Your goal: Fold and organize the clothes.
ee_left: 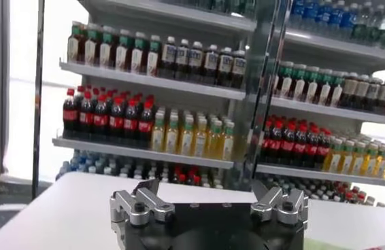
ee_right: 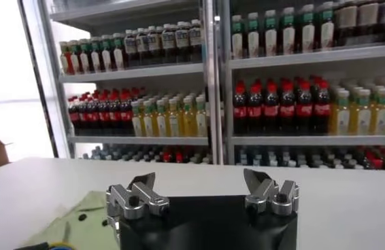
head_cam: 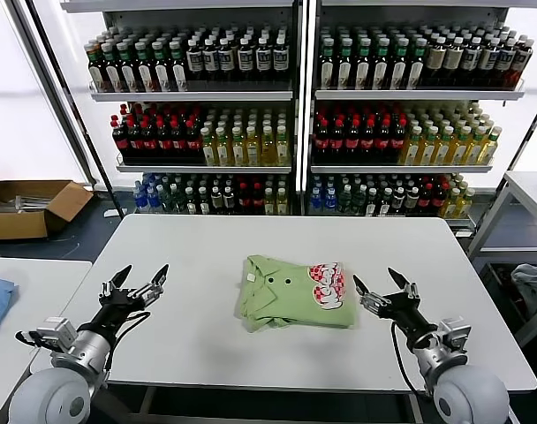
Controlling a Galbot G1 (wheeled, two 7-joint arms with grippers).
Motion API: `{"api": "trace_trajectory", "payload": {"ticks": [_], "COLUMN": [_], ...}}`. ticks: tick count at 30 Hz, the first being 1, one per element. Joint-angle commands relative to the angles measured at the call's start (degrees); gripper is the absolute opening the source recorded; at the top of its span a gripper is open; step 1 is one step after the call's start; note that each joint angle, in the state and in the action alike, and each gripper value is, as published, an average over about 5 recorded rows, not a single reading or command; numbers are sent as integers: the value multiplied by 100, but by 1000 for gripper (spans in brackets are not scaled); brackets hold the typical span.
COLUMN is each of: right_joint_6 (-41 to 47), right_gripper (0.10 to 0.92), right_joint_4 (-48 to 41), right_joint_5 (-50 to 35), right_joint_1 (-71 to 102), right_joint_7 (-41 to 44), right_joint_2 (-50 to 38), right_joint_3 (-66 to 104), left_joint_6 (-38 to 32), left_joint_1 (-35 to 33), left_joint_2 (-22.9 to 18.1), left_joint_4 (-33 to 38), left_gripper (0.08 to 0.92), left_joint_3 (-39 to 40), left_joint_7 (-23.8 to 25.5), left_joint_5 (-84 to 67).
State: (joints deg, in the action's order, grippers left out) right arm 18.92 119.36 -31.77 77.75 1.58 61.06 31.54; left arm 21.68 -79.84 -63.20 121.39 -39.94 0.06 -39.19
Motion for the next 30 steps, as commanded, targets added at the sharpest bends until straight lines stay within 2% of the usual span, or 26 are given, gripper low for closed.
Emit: {"api": "trace_trajectory", "payload": {"ticks": [1,30], "right_joint_6": [-345,-619], "right_gripper": [823,823], "right_joint_4": [237,276], "right_joint_5": [409,397], "right_joint_1": [741,1134], "right_joint_7": [232,381], "right_joint_2": [206,262], "right_joint_3": [495,741], "left_joint_6": [-397,-420], "left_joint_1": [-265,-435], "left_joint_2": [-197,-291], "left_joint_4": [47,90], "left_gripper": [823,823], "left_joint_3": [-318,-574], "left_joint_7": [588,624], "left_joint_5": [741,690]}}
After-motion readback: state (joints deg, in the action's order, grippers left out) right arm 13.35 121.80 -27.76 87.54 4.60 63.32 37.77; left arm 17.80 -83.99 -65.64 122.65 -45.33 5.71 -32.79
